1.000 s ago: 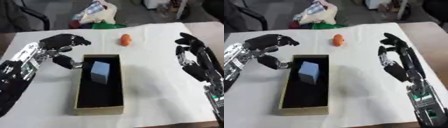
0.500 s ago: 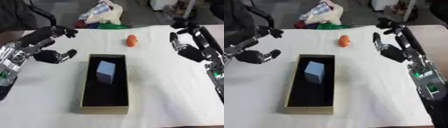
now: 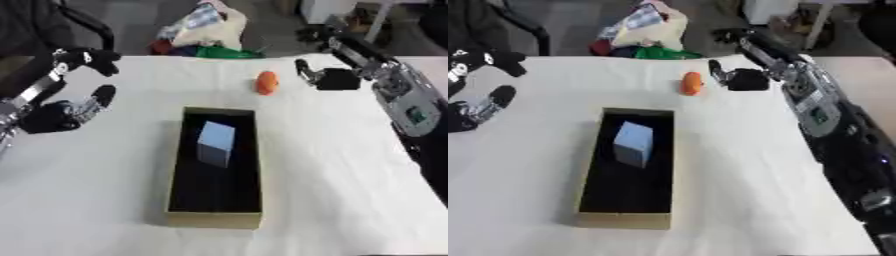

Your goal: Pick up objects on the table and place them in the box.

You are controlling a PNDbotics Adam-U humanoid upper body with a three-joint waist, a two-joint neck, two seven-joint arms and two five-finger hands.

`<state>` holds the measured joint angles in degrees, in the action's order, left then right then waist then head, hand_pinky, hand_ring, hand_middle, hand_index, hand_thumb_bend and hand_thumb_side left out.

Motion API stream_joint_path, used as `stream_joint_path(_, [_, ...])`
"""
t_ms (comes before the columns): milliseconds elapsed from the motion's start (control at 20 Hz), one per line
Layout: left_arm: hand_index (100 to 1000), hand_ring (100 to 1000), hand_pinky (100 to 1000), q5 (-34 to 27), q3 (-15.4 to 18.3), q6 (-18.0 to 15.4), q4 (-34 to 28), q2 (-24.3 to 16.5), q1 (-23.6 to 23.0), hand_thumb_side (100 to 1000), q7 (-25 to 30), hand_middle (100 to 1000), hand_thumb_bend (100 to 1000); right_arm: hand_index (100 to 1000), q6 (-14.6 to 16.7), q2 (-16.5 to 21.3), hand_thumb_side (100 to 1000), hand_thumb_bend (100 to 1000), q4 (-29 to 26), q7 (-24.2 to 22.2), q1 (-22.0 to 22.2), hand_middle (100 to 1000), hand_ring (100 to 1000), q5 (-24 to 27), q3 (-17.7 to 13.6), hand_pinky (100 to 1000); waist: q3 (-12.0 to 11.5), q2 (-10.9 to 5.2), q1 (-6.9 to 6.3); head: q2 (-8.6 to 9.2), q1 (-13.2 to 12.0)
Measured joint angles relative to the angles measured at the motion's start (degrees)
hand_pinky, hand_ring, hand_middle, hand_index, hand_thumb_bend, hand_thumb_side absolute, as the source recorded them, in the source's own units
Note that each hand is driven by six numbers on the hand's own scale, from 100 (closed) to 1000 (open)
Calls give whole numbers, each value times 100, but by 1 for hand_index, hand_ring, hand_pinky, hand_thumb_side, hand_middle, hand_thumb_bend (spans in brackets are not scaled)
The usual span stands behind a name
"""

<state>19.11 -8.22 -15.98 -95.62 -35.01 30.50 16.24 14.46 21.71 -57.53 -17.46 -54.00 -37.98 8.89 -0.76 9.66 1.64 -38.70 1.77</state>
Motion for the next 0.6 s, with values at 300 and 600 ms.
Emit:
stream_joint_path(300, [892, 683, 789, -356, 38, 43, -164, 209, -83, 880, 107, 652, 163, 959, -374, -526, 493, 100, 1188, 165, -508, 869, 909, -1243, -795, 816, -232, 6, 60, 60, 204])
stream_joint_path(600, [888, 675, 784, -520, 48, 67, -236, 345, -83, 888, 231, 642, 158, 959, -896, -733, 527, 100, 1869, 685, -791, 869, 909, -1988, -1353, 816, -478, 53, 115, 104, 382])
